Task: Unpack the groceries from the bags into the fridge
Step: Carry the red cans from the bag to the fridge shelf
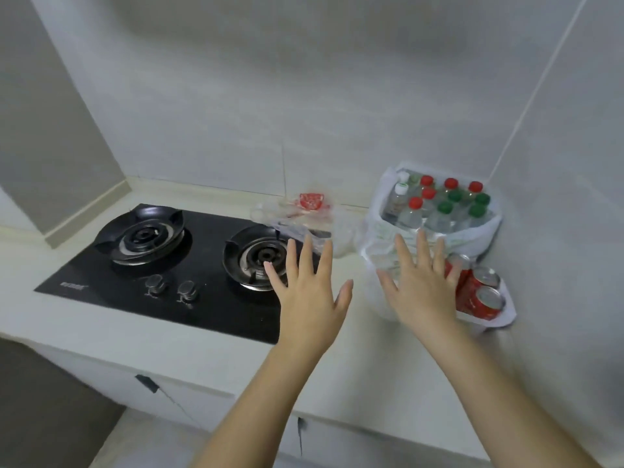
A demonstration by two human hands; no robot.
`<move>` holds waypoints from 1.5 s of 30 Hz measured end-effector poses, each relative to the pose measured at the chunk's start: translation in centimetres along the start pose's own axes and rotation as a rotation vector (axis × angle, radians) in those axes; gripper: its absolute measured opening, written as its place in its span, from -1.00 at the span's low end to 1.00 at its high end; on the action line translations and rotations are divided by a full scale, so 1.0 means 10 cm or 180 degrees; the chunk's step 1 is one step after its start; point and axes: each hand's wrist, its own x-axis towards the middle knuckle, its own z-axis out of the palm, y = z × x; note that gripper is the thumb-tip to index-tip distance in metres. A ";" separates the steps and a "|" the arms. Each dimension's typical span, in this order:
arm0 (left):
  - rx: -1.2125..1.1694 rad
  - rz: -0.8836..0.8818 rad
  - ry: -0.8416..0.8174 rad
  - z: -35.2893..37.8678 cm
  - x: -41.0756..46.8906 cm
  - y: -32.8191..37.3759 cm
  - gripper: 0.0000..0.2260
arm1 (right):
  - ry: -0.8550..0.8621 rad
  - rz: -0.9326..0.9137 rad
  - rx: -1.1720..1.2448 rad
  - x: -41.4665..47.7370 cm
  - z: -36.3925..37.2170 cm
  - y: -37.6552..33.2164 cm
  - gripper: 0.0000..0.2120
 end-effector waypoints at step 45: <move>-0.1138 0.0616 -0.1632 2.17 1.14 1.66 -0.47 | -0.0736 0.1000 0.0606 0.56 0.73 1.89 0.00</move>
